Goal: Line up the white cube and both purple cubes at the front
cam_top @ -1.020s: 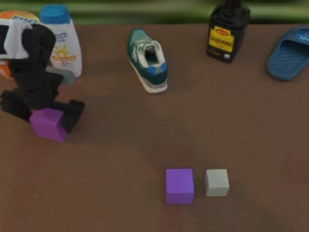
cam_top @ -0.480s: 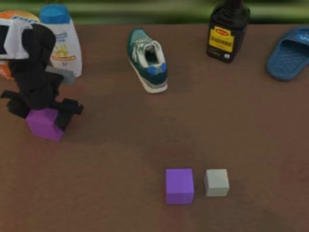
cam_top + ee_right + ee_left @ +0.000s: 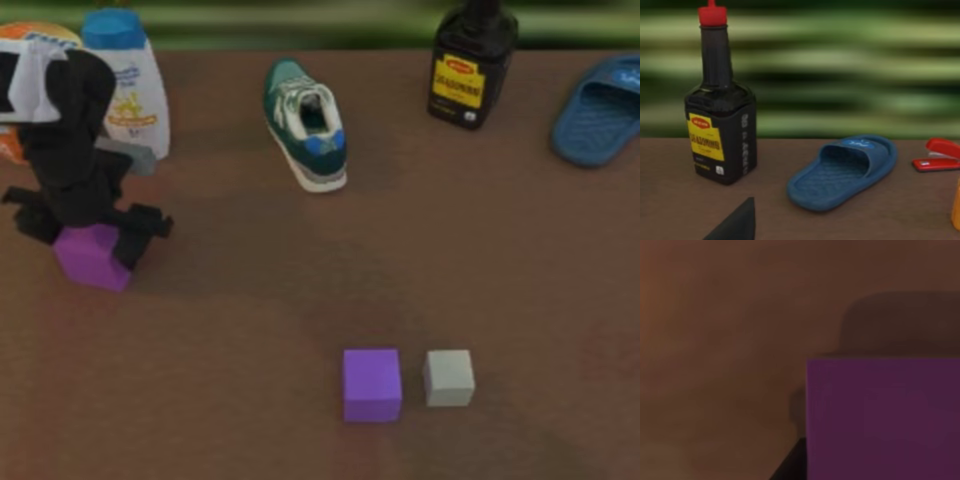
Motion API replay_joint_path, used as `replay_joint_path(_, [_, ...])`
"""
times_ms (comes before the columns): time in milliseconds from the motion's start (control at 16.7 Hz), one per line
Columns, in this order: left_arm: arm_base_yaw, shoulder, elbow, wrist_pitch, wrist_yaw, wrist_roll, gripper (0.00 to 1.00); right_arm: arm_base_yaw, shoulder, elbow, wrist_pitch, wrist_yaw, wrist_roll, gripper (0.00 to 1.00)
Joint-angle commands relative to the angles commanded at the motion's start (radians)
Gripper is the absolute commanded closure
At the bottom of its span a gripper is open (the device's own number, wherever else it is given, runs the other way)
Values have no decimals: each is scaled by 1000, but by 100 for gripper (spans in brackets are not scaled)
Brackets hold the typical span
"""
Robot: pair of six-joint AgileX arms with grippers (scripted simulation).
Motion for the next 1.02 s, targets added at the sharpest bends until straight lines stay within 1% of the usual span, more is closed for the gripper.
replay_joint_path(420, [1, -19, 15, -22, 2, 1, 100, 0, 0, 0, 0, 0, 0, 0])
replay_joint_path(780, [18, -99, 124, -219, 1, -3, 100, 0, 0, 0, 0, 0, 0, 0])
replay_joint_path(1020, [20, -112, 136, -237, 1, -3, 100, 0, 0, 0, 0, 0, 0, 0])
